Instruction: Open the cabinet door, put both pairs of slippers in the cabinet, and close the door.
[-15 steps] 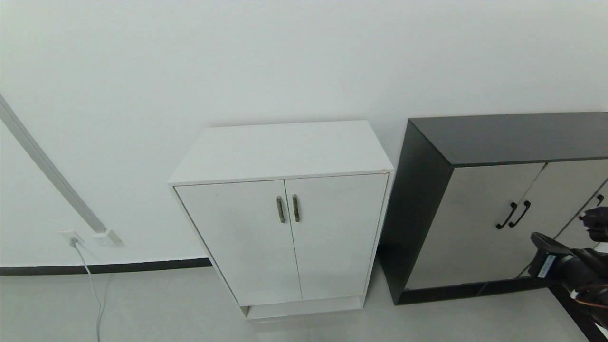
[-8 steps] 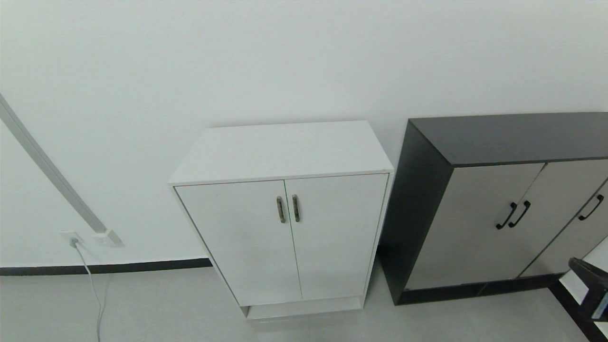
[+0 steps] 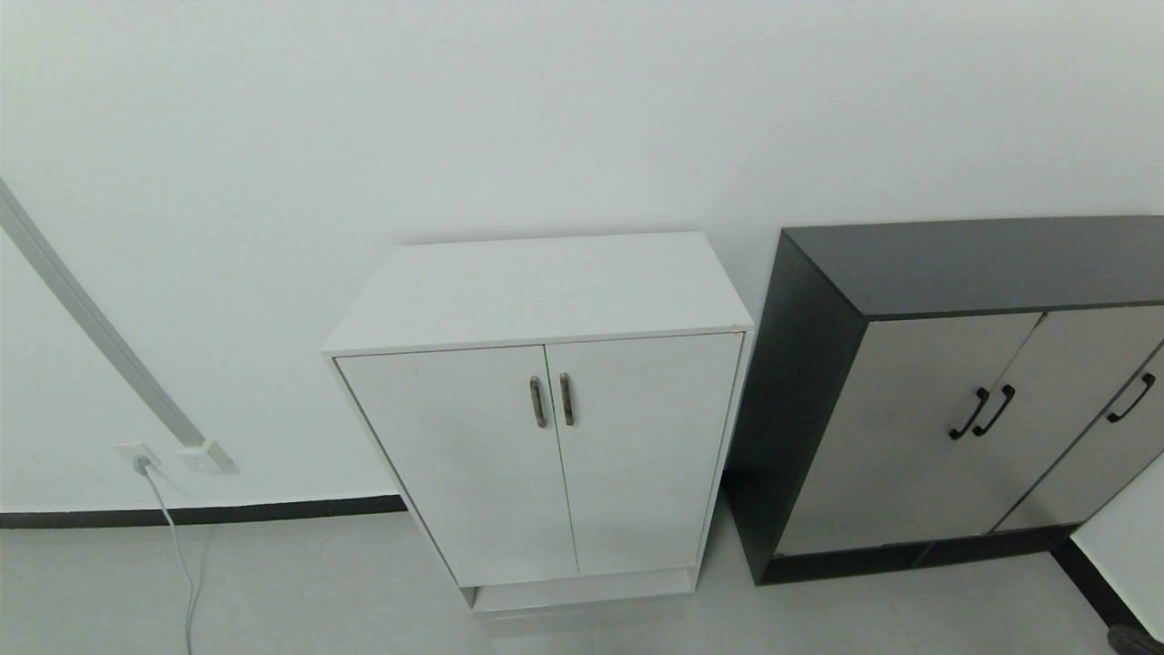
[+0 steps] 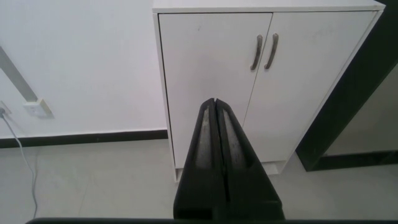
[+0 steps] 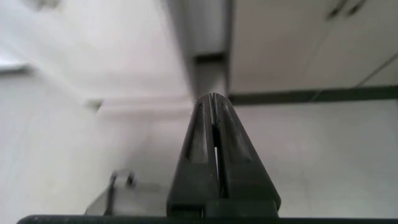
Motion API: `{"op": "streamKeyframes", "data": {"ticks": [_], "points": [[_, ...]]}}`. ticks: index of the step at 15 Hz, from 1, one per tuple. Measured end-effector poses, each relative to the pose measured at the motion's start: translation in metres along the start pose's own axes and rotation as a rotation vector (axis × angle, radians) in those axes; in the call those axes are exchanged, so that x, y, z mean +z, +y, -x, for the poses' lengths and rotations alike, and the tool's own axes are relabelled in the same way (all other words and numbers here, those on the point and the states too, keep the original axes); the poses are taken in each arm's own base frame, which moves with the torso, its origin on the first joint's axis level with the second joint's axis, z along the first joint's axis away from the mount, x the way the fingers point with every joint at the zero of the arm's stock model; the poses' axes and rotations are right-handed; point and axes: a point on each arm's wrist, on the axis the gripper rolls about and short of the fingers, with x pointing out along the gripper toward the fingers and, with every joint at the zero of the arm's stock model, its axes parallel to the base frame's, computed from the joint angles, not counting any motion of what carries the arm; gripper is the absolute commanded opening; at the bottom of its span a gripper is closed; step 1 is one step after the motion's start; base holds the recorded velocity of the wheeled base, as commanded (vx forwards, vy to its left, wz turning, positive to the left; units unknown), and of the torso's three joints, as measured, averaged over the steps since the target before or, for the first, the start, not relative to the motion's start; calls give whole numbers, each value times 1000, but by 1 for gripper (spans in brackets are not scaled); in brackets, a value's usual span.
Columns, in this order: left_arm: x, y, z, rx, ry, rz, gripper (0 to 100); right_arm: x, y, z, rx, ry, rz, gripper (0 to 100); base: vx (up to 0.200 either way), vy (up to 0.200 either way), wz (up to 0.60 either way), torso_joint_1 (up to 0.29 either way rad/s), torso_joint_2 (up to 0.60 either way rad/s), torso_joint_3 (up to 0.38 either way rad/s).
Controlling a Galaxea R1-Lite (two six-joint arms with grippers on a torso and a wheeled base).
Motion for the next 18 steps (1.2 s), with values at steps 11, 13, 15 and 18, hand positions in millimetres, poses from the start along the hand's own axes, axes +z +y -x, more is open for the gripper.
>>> {"op": "streamKeyframes", "data": {"ticks": [11,13,15,18], "points": [[0,0,0,0,0,0,0,-33,0,31,72,16,38,0,0,0,0,0,0,0],[0,0,0,0,0,0,0,-34,-1,35,23,-23,83,0,0,0,0,0,0,0],[0,0,0,0,0,0,0,-34,-2,38,-90,-55,138,0,0,0,0,0,0,0],[0,0,0,0,0,0,0,-39,-2,45,-150,-118,150,0,0,0,0,0,0,0]]}}
